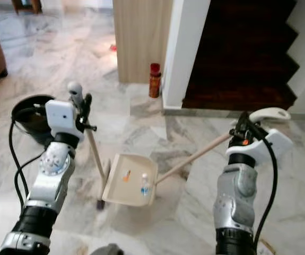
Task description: Sweep floor
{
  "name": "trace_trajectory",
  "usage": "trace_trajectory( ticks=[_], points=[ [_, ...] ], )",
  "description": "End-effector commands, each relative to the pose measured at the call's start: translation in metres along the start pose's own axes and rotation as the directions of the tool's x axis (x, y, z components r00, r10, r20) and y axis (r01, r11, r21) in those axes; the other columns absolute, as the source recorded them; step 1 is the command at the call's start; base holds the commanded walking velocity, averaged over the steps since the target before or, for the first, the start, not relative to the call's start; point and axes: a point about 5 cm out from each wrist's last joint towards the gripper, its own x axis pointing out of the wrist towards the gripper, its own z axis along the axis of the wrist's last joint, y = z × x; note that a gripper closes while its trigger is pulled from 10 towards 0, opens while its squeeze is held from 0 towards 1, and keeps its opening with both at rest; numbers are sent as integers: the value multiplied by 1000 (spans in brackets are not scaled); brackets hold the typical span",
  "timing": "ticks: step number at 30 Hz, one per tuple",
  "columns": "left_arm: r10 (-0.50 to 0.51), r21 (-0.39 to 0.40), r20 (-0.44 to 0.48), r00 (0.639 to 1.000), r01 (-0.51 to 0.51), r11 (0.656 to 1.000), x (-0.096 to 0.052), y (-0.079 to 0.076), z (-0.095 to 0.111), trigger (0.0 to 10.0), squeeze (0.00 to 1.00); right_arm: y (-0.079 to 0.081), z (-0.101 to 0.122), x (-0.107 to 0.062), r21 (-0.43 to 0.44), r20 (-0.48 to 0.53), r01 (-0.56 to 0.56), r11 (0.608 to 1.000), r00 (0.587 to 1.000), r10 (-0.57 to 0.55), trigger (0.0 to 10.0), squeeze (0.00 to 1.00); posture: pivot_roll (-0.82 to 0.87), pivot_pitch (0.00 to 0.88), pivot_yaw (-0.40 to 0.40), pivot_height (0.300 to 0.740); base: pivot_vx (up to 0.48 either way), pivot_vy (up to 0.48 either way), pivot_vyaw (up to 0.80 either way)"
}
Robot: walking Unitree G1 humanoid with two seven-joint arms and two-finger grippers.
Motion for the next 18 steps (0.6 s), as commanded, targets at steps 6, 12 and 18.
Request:
trace_trajectory(
  ticks=[6, 12, 18],
  points=[
    [12, 23, 57, 998, -13, 1000, 3, 7, 13, 10000, 0, 12, 11, 2, 35, 55, -38, 999, 998, 36, 10000, 0, 72, 76, -64, 740, 0, 431, 0],
    [16, 25, 58, 998, -18, 1000, 3, 8, 13, 10000, 0, 13, 11, 3, 36, 53, -42, 998, 998, 40, 10000, 0, 73, 79, -65, 740, 0, 379, 0],
    [18, 27, 56, 998, -19, 999, 3, 8, 13, 10000, 0, 14, 10, 2, 38, 49, -47, 998, 998, 45, 10000, 0, 74, 80, -66, 740, 0, 375, 0]
  ],
)
